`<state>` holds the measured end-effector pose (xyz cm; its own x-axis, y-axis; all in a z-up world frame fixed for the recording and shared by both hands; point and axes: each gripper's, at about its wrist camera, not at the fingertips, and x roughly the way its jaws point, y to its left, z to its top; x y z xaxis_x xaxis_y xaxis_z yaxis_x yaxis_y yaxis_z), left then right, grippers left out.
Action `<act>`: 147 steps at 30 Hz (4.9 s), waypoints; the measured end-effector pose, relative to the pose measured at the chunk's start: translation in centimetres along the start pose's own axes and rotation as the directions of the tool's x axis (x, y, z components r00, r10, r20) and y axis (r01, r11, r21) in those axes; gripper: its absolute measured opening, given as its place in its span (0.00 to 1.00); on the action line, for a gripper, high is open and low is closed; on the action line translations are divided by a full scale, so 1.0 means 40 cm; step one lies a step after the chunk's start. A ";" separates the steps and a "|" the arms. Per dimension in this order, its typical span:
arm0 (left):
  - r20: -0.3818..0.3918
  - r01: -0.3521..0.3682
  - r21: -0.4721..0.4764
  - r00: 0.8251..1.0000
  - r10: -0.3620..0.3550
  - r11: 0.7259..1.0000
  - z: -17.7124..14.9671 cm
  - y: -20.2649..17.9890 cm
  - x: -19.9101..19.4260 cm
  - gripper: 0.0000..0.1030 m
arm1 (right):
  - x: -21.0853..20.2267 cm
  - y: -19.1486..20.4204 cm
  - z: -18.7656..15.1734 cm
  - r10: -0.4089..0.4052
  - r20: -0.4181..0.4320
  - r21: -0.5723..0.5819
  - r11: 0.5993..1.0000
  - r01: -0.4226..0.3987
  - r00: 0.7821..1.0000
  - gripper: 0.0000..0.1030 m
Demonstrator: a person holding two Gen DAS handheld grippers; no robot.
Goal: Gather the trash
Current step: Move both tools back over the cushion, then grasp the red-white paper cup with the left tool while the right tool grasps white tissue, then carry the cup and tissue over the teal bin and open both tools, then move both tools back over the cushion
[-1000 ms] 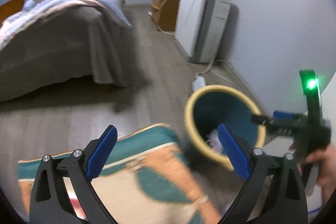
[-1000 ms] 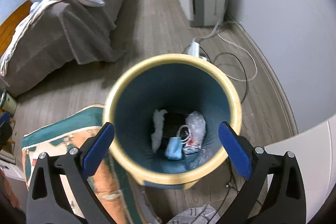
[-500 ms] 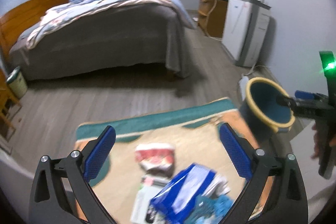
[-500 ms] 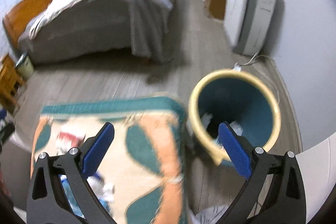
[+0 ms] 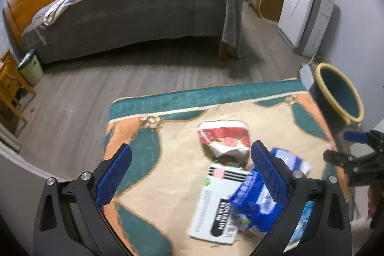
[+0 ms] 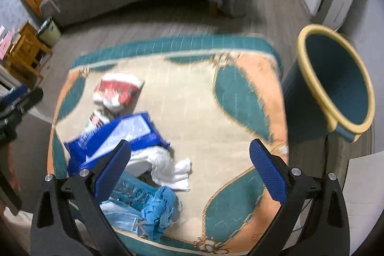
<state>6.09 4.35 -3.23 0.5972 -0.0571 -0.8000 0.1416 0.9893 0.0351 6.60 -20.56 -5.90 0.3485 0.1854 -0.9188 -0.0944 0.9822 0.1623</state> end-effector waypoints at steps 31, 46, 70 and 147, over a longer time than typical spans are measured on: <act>-0.242 0.121 -0.058 0.961 -0.132 0.991 0.029 -0.081 0.304 0.72 | 0.041 -0.026 0.050 0.112 -0.049 -0.008 0.994 -0.112 0.992 0.05; -0.230 0.229 -0.125 0.940 -0.253 0.965 0.021 -0.066 0.306 0.22 | 0.181 0.025 -0.012 0.063 -0.235 -0.117 0.989 -0.093 0.970 0.16; 0.041 0.294 0.127 0.953 -0.301 0.947 0.209 -0.347 0.058 0.21 | -0.171 -0.272 0.147 0.071 0.159 0.100 0.991 -0.087 0.985 0.12; 0.043 0.138 0.081 0.989 -0.142 0.987 0.082 -0.278 -0.147 0.94 | -0.032 0.095 -0.176 0.091 -0.098 -0.138 0.985 -0.105 0.991 0.63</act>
<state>3.59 -6.76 3.04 0.6044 -0.2028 -0.7705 0.2862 0.9578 -0.0276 -0.77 -17.29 -6.64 0.2450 0.2705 -0.9310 -0.2584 0.9438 0.2062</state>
